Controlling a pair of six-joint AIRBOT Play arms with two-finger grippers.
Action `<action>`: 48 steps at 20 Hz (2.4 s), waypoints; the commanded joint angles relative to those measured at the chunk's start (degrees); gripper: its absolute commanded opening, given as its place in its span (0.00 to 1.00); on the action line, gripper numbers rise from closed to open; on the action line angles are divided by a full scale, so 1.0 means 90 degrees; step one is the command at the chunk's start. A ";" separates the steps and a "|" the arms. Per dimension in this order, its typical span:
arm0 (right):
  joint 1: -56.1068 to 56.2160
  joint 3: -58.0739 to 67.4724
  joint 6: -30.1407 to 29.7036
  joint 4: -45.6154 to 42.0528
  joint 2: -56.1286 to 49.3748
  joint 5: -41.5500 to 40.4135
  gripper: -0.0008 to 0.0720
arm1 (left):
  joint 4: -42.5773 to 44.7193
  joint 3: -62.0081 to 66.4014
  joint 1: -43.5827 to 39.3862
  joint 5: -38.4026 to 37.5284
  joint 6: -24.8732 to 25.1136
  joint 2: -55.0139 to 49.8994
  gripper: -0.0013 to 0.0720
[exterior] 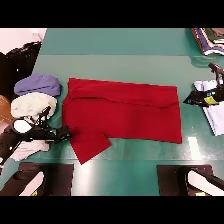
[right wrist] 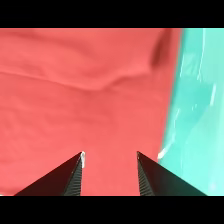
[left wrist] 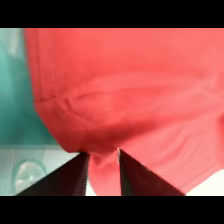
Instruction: Fold the shirts.
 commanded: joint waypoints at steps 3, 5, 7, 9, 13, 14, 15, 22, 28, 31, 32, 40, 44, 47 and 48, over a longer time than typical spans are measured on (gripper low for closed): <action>-0.1192 -0.1552 0.0000 -0.0019 0.0566 0.0274 0.54 | -0.0376 -0.0022 0.0002 -0.0058 0.0546 0.0012 0.06; -0.1882 -0.2302 -0.0068 0.0002 0.0665 0.0527 0.81 | -0.0418 0.0017 0.0002 -0.0083 0.0554 0.0012 0.06; -0.2460 -0.2897 -0.0204 0.0032 0.0559 0.0680 0.79 | -0.0474 0.0022 0.0002 -0.0061 0.0714 0.0012 0.06; -0.2659 -0.3332 -0.0313 0.0068 0.0410 0.0568 0.76 | -0.0478 0.0022 0.0002 -0.0068 0.0714 0.0012 0.06; -0.2237 -0.3640 -0.0505 0.0690 0.0182 -0.0019 0.56 | -0.0500 0.0022 0.0002 -0.0070 0.0712 0.0012 0.06; -0.2069 -0.3638 -0.0500 0.0799 0.0206 -0.0240 0.56 | -0.0498 0.0022 0.0002 -0.0080 0.0714 0.0012 0.06; -0.1919 -0.3638 -0.0498 0.0869 0.0282 -0.0437 0.56 | -0.0498 0.0022 0.0002 -0.0080 0.0712 0.0012 0.06; -0.1406 -0.3616 -0.0525 0.0646 0.0860 -0.0216 0.03 | -0.0299 0.0185 0.0002 -0.0852 0.0852 0.0019 0.05; -0.1406 -0.3514 -0.0520 -0.0950 0.2307 0.1197 0.03 | 0.0027 0.0185 -0.0782 -0.1892 -0.0255 0.1710 0.05; -0.1404 -0.3286 -0.0488 -0.0945 0.2946 0.1564 0.03 | -0.0250 0.0641 -0.1214 -0.2169 -0.0631 0.2327 0.05; -0.1406 -0.3050 -0.0461 -0.0831 0.3038 0.1554 0.03 | -0.0197 0.0964 -0.1214 -0.1892 -0.0617 0.2273 0.05; -0.1404 -0.0920 -0.0413 0.0612 0.0925 0.0619 0.03 | 0.0221 0.3186 -0.1214 0.0498 0.0510 -0.1268 0.06; -0.1355 0.0056 -0.0413 0.1054 -0.0559 0.0510 0.03 | 0.0226 0.4590 -0.1214 0.0534 0.0544 -0.3123 0.06; -0.1124 0.0614 -0.0376 0.1056 -0.1379 0.0345 0.03 | 0.0231 0.5299 -0.1214 0.0923 0.0542 -0.3706 0.06; -0.1022 0.0818 -0.0372 0.1056 -0.1620 0.0301 0.03 | 0.0231 0.5413 -0.1214 0.1071 0.0539 -0.3772 0.06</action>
